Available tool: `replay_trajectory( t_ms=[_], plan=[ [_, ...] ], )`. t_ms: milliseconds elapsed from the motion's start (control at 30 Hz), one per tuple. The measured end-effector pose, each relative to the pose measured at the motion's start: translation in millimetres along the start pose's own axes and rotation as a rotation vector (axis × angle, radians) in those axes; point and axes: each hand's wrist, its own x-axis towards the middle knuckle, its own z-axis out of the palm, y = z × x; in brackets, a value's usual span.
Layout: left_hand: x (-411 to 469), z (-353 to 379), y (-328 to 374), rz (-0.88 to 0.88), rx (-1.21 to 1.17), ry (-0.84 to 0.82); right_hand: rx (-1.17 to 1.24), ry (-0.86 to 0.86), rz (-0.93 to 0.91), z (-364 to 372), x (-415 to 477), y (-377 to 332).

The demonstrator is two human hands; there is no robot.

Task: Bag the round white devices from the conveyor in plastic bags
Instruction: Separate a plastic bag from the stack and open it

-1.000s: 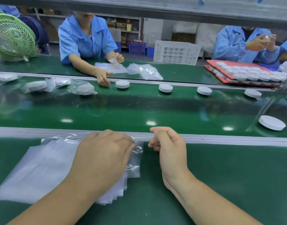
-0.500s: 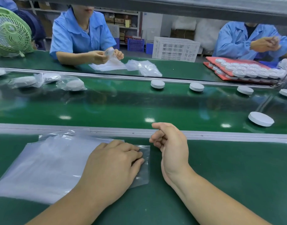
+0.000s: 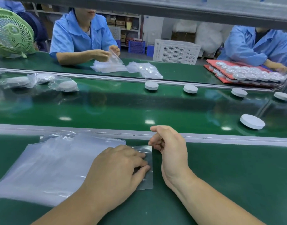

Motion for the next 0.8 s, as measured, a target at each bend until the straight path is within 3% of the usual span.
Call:
replay_trajectory(
  t_ms=[800],
  plan=[
    [-0.1, 4.6, -2.9, -0.079, -0.019, -0.002, 0.005, -0.013, 0.005, 1.7, -1.6, -2.8]
  ],
)
